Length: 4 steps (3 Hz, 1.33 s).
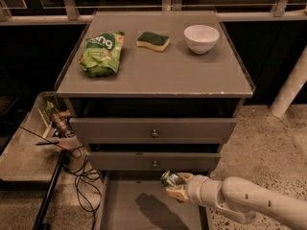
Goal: Place green can into bottom drawer
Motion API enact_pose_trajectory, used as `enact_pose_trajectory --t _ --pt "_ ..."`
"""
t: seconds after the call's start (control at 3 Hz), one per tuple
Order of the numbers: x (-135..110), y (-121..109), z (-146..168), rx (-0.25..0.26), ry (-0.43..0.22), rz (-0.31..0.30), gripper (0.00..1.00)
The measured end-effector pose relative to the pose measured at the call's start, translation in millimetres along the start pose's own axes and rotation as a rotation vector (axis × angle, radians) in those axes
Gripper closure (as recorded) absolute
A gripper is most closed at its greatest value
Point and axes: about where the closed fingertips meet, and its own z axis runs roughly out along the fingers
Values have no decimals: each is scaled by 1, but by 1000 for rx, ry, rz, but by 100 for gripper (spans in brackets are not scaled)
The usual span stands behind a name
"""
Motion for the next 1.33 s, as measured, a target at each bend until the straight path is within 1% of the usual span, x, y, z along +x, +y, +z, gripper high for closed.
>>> enact_pose_trajectory --t 0.33,0.67,1.0,1.33 --pt "0 0 0 0 0 0 100" --pt "8 -8 10 -13 16 15 100" --pt "28 -28 32 -32 55 -24 100" --pt "47 -45 54 -72 91 -98 100"
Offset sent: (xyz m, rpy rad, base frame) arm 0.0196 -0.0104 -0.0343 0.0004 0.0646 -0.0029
